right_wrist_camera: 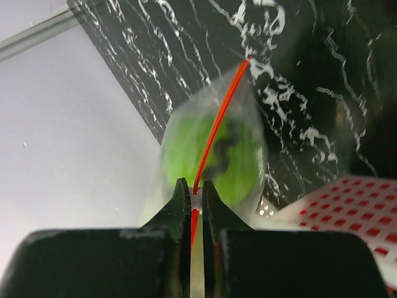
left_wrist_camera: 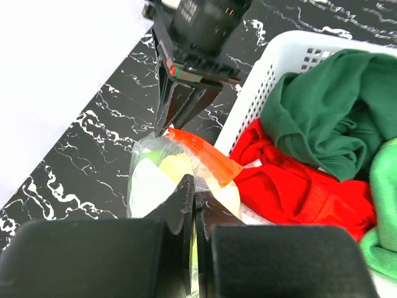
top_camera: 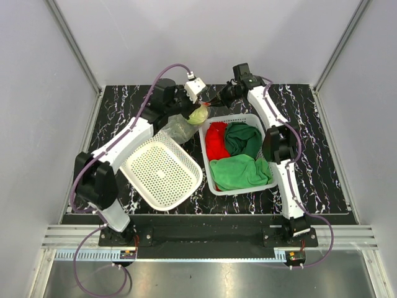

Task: Open the zip-top bag and remove the fake food

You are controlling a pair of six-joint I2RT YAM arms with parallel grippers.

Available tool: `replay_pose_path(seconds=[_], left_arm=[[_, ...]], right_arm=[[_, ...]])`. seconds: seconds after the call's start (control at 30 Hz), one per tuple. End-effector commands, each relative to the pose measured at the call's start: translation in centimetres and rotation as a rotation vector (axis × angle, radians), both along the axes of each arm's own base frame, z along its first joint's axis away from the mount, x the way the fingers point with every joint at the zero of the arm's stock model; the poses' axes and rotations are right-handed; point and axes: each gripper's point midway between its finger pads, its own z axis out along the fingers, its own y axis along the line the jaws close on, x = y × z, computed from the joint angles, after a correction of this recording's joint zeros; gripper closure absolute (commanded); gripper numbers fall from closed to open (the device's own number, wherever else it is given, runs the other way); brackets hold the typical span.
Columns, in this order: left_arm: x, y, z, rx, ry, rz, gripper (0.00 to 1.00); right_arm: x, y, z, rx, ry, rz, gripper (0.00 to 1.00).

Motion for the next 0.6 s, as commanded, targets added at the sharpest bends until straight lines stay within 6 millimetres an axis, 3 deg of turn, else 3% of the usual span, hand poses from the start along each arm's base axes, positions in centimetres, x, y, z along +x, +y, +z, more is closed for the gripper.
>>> replay_pose_path(seconds=[0.0, 0.13, 0.23, 0.27, 0.37, 0.43, 0.53, 0.57], left_arm=[[-2.2, 0.5, 8.2, -0.119, -0.157, -0.028, 1.00], [-2.8, 1.4, 9.8, -0.161, -0.162, -0.023, 1.00], [-3.4, 1.6, 9.6, -0.159, -0.157, -0.029, 1.00], [-3.5, 1.7, 9.4, -0.158, -0.149, -0.028, 1.00], [-4.1, 1.8, 8.6, -0.154, -0.137, -0.033, 1.00], [-4.2, 1.9, 7.9, -0.150, -0.126, -0.034, 1.00], [-4.0, 1.7, 6.8, -0.151, -0.089, -0.044, 1.00], [-3.9, 1.6, 7.5, -0.158, -0.080, -0.054, 0.95]], right_arm=[[3.6, -2.6, -1.8, -0.054, -0.078, -0.081, 1.00], [5.4, -3.6, -3.0, -0.037, -0.098, -0.118, 1.00], [6.8, -4.6, -4.2, -0.034, -0.112, -0.143, 1.00], [7.0, -4.8, -5.6, -0.035, -0.095, -0.144, 1.00], [7.6, -5.2, -5.8, -0.026, -0.113, -0.139, 1.00], [7.2, -4.8, -5.0, -0.006, -0.119, -0.117, 1.00], [6.3, -5.0, -1.4, -0.019, -0.180, -0.086, 1.00], [5.8, -5.4, 1.2, -0.026, -0.224, -0.085, 1.00]])
